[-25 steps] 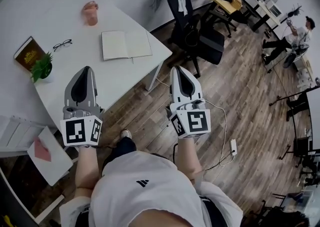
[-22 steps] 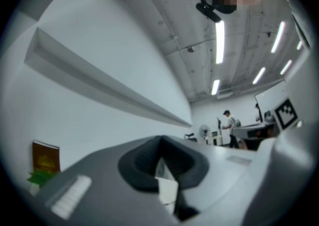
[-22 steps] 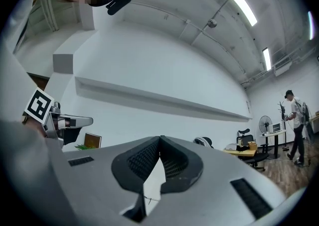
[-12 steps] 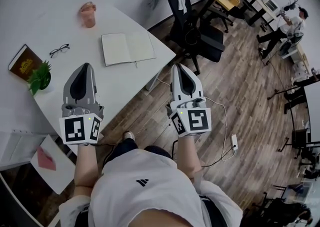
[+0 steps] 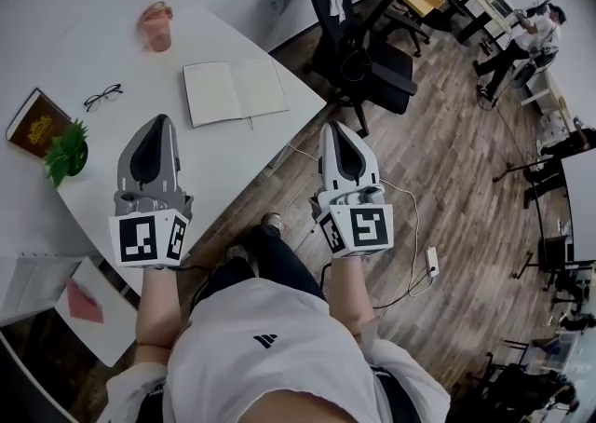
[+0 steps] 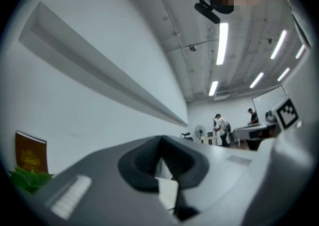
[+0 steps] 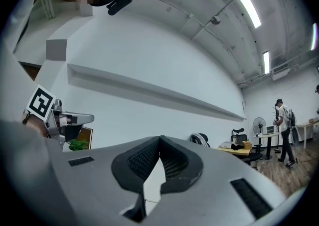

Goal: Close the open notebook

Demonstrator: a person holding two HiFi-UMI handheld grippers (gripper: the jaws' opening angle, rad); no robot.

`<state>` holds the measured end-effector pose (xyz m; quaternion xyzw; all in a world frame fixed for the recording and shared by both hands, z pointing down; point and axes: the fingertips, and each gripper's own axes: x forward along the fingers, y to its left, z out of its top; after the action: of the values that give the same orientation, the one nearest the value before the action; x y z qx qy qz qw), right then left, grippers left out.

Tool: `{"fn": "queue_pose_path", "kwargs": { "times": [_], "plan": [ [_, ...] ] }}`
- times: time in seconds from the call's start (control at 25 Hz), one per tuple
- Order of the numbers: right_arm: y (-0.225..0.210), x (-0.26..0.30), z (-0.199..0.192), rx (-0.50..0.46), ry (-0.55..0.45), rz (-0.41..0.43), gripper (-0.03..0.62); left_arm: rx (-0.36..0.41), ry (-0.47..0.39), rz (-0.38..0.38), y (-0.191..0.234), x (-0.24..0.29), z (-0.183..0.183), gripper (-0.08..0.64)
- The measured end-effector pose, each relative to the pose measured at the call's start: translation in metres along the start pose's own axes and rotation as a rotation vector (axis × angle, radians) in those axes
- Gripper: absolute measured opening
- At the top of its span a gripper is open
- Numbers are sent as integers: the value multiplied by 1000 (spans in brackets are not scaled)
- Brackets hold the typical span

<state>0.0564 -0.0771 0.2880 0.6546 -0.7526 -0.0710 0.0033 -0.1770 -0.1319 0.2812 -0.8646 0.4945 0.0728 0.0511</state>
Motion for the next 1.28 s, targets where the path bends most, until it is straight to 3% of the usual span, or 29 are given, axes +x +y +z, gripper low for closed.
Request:
{"fn": "queue_pose_path", "kwargs": {
  "times": [1.28],
  "plan": [
    [-95,170,-17,18,-45,159,-6,34,-4,150,13,161,-22,8]
  ]
}}
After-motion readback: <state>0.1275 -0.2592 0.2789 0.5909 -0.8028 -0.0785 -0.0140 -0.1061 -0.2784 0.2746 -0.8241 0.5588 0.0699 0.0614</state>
